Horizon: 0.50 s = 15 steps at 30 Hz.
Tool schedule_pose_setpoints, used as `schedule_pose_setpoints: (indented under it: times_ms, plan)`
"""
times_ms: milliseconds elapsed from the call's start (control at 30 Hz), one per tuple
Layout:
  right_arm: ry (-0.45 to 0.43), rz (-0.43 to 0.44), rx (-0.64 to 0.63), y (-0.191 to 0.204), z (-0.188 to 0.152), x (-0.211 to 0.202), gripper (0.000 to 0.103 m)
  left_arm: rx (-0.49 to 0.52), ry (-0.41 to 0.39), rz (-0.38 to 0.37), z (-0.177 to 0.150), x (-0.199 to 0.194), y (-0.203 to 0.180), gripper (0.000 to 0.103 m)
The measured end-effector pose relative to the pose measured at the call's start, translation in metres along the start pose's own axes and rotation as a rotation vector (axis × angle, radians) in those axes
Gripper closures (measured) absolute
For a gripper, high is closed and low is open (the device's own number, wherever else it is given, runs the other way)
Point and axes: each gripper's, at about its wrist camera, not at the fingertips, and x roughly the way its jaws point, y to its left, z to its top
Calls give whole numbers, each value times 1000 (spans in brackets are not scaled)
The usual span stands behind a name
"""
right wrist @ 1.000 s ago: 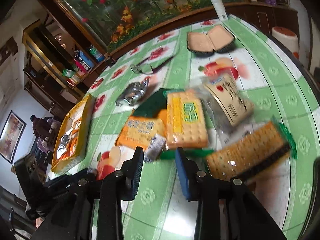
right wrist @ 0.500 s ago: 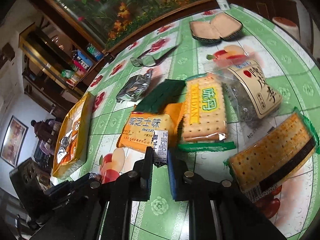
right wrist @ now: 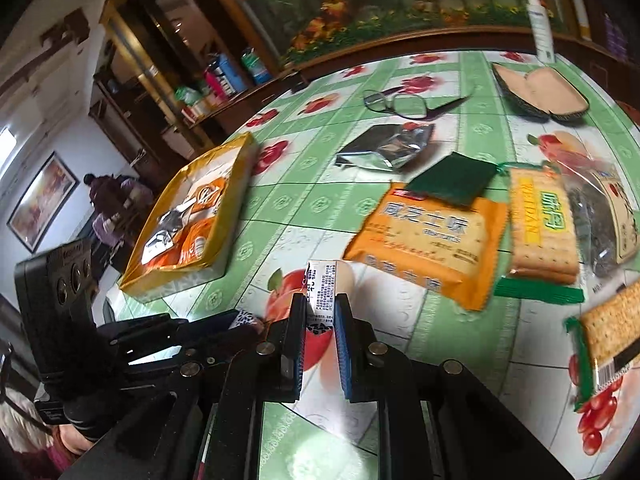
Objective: Organize snacks
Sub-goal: 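Lift the candies with both grippers and move them toward the tray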
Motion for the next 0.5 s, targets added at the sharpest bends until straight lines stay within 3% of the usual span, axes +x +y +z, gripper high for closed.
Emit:
schedule_pose_setpoints:
  times_ms: [333, 500]
  plan:
    - [67, 17, -19, 6, -2, 22, 88, 2, 2, -6, 1, 1, 0, 83]
    - [91, 13, -23, 7, -1, 28, 88, 44, 8, 35, 0, 2, -8, 83]
